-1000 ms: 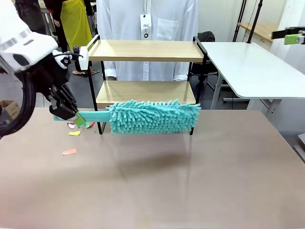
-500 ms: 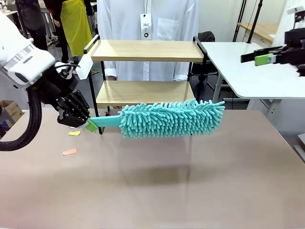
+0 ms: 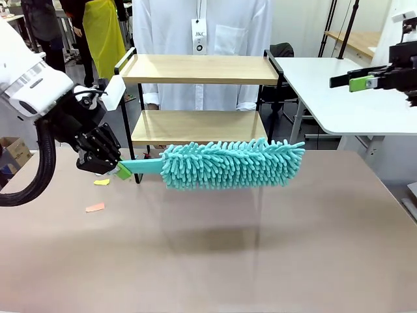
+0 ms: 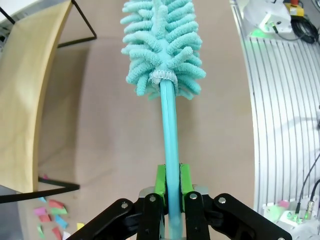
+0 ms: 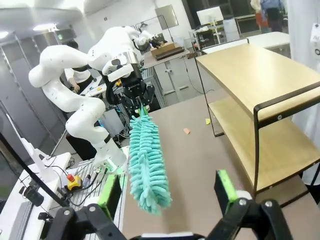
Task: Clean the shelf.
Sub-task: Hand the Duster back to the human.
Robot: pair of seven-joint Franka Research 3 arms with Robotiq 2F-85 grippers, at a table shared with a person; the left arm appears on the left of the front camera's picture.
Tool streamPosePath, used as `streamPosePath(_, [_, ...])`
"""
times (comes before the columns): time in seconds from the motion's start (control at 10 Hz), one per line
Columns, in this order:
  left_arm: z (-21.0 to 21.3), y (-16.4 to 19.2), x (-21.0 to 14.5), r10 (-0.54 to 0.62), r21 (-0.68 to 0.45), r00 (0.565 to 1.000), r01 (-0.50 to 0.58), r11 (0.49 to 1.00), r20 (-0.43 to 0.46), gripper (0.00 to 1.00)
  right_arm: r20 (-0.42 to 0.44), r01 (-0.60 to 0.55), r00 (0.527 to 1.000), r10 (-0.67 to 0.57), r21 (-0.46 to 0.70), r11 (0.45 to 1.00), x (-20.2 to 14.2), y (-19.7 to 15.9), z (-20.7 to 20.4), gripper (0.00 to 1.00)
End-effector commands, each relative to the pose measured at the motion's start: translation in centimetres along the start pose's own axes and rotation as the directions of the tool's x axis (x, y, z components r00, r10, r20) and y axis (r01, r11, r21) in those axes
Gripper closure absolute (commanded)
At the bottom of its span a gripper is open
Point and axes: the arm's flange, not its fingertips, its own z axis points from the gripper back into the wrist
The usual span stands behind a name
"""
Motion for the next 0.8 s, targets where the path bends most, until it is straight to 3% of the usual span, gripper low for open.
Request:
streamPosePath(0.0, [0.0,0.0,0.1,0.012,-0.006,1.000,-0.012,1.000,0.024,0.87,0.044,-0.062,0.997,0.062,-0.013,0.998,-1.2,1.2,-1.7,0.00])
streamPosePath(0.2, [0.0,0.0,0.1,0.012,-0.006,1.000,-0.012,1.000,0.024,0.87,0.099,-0.111,0.988,0.116,-0.054,0.992,-2.9,1.4,-3.7,0.00])
streamPosePath(0.5, [0.0,0.0,0.1,0.012,-0.006,1.000,-0.012,1.000,0.024,0.87,0.115,-0.161,0.978,0.174,-0.113,0.980,-5.0,1.6,-6.0,0.00])
streamPosePath(0.7, [0.0,0.0,0.1,0.012,-0.006,1.000,-0.012,1.000,0.024,0.87,0.137,-0.167,0.974,0.178,-0.092,0.982,-6.5,1.9,-7.0,0.00])
